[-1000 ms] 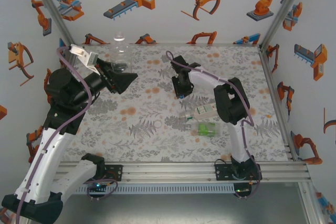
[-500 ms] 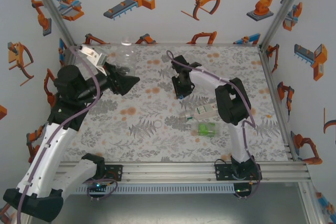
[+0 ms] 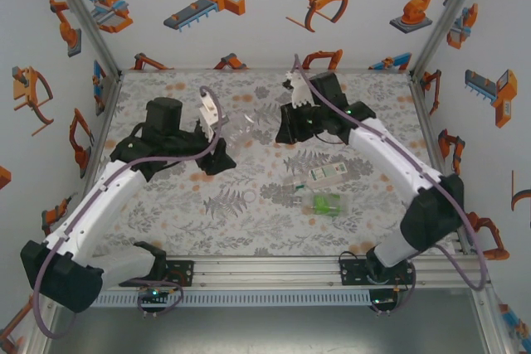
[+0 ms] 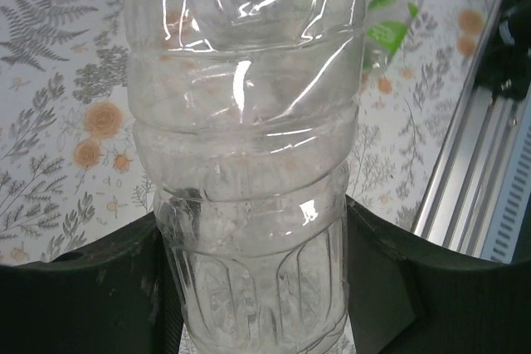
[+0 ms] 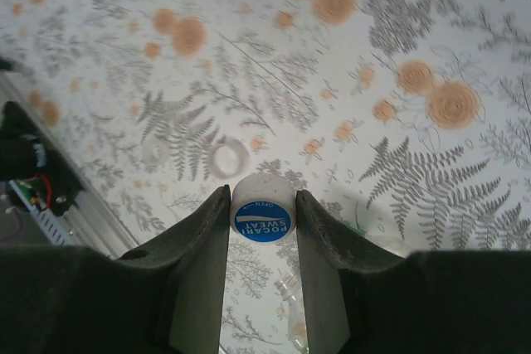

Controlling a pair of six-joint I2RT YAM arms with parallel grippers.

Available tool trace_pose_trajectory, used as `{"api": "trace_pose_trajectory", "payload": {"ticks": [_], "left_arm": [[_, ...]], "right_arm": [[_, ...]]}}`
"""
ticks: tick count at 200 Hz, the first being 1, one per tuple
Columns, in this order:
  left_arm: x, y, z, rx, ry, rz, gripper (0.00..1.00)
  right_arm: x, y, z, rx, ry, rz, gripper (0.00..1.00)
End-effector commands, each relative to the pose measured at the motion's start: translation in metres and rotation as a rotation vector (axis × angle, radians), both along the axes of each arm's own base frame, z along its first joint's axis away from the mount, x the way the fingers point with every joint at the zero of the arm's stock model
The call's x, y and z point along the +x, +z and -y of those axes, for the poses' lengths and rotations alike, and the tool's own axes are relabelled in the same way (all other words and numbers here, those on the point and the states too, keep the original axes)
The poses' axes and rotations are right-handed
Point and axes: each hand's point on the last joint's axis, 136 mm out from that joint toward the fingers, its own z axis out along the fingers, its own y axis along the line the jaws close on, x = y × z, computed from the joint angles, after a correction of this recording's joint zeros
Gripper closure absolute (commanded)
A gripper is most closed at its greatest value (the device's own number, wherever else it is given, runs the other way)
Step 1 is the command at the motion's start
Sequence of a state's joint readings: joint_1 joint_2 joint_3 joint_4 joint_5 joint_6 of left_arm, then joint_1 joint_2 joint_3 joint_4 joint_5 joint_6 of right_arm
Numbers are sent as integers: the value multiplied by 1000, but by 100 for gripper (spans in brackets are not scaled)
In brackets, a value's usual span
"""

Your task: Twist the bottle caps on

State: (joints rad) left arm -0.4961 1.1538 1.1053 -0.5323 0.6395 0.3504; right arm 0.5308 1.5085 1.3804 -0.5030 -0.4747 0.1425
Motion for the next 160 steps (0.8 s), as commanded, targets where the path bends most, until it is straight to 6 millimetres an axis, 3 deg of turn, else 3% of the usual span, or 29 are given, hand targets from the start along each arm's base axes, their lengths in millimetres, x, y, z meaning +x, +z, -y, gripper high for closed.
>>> {"api": "trace_pose_trajectory", "payload": {"ticks": [1,45,79,111,160], "left_arm": [[-19,-3,6,73,-153,88,100],[-37,-10,18,115,-255,141,100],[-46,-13,23,135,-300,160,100],[-56,-8,30,127,-342,183,100],[-64,0,37,115,-375,209,100]], "right_arm": [[-30,36,-9,134,191,108,90],[-96,91,-6,282,478,305,97],[-118,113,5,292,537,514,100],[-134,124,4,350,620,562,100],[-139,117,0,376,668,532,100]]}}
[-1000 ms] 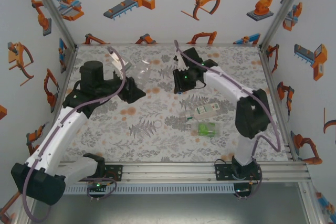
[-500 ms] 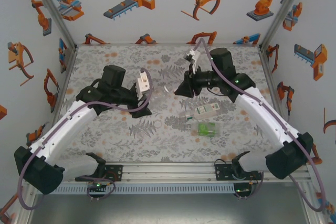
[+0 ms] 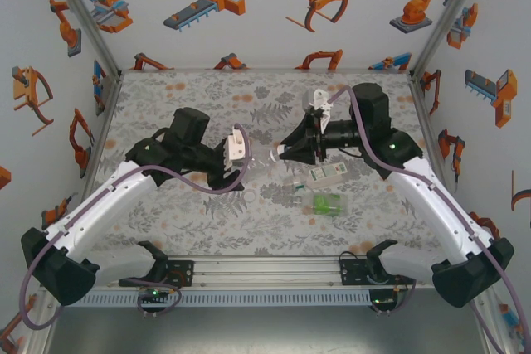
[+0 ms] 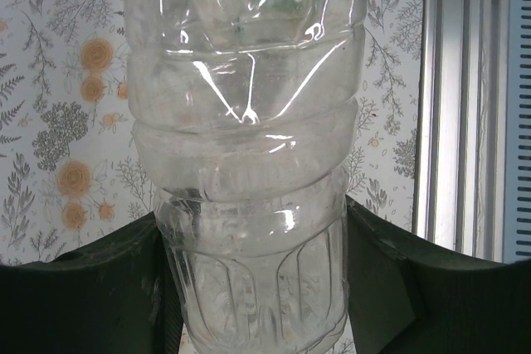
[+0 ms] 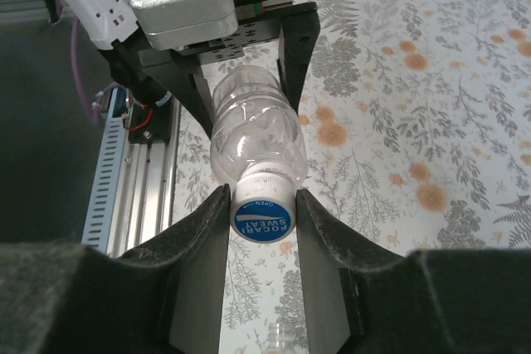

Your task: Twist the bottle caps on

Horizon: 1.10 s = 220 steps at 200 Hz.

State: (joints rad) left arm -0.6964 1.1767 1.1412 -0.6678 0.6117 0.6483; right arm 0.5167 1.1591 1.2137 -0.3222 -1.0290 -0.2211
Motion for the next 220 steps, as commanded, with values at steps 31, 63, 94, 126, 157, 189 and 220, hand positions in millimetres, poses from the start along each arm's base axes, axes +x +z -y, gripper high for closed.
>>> {"api": "trace_pose_trajectory", "payload": {"ticks": [31,63,94,126,157,189,220], "left_arm": [[-8,20,6,-32,-56,55,100],[-10,22,7,-41,-69,60,100],[-15,25,8,-58,-94,57,100],[-20,28,9,-75,-116,61,100],[-26,32,8,-94,-136,59,100],[-32,37,7,-114,-152,62,100],[-35,42,7,-141,-159,73,100]], "right_arm": [[-6,-5,-3,18,60,29,100],[-7,-9,-2,14,54,31,100],[-6,-7,-1,15,34,47,100],[-10,-1,0,30,53,52,100],[-20,12,1,75,103,62,100],[-29,20,3,97,138,66,100],[-31,26,3,110,146,69,100]]}}
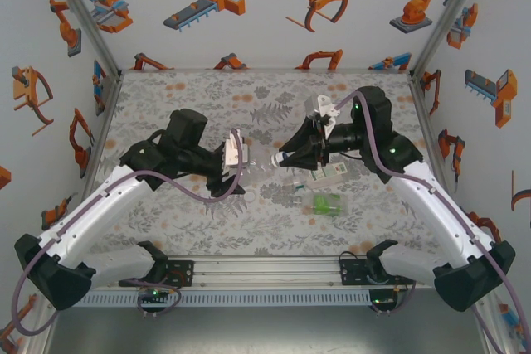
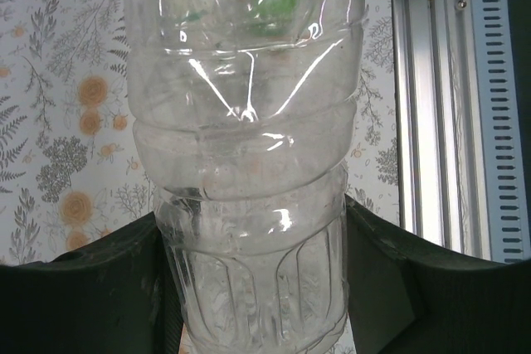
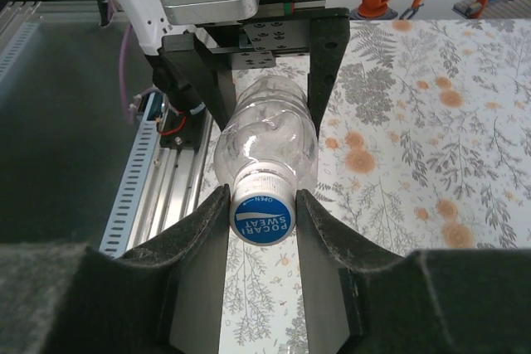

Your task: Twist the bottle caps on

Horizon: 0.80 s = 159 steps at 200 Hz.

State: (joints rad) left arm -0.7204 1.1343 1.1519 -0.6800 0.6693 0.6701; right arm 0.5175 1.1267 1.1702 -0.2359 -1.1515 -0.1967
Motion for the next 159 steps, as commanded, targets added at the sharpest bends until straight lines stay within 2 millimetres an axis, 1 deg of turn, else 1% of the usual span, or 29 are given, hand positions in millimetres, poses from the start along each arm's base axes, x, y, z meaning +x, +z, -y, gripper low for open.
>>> {"api": "trace_pose_trajectory", "payload": {"ticks": [1,39,62,103,125,159], "left_arm": [[-14,24,5,-87,-83,49,100],[-8,30,9,-104,-55,37,100],[-5,32,12,-104,-52,27,100],[-1,43,17,-147,-47,45,100],[-1,47,18,-176,-42,63,100],[0,47,17,-203,-29,78,100]], "right_arm": [[-8,15,2,44,32,45,100],[-5,17,0,40,30,16,100],[-3,11,-3,17,24,-25,100],[-4,2,-8,1,19,-59,100],[0,-1,-7,-2,-23,-67,100],[3,3,-2,40,-93,-63,100]]}}
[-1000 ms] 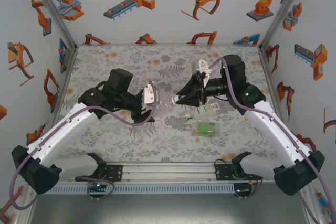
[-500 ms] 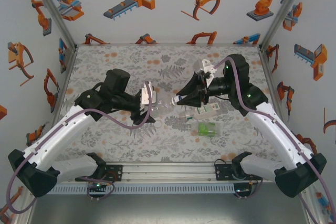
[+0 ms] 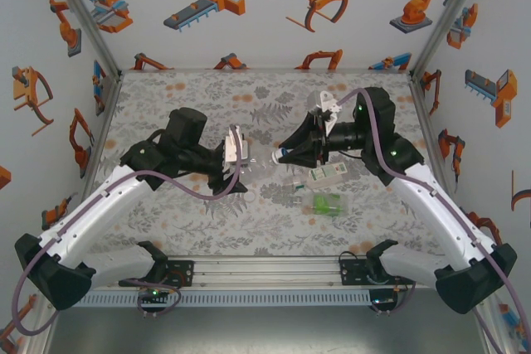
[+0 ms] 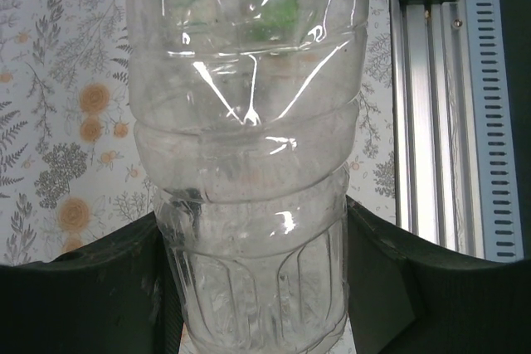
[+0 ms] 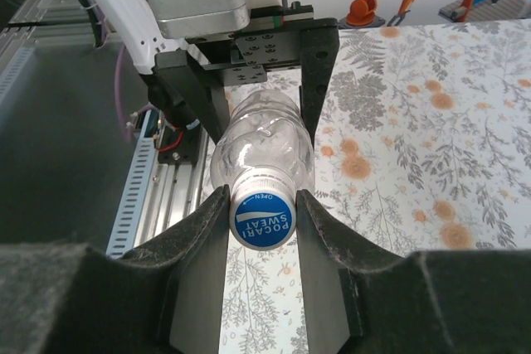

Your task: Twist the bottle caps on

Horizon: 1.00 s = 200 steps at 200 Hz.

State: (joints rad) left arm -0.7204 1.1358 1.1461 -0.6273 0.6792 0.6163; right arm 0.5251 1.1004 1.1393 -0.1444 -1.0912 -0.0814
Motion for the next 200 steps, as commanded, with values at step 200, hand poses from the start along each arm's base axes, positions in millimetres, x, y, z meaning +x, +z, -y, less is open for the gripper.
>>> {"api": "trace_pose_trajectory", "payload": {"ticks": [200], "left_arm": [[50,29,14,-146,208,156,100]], "right_arm": [[77,-37,38,106,-777,-788,100]]}}
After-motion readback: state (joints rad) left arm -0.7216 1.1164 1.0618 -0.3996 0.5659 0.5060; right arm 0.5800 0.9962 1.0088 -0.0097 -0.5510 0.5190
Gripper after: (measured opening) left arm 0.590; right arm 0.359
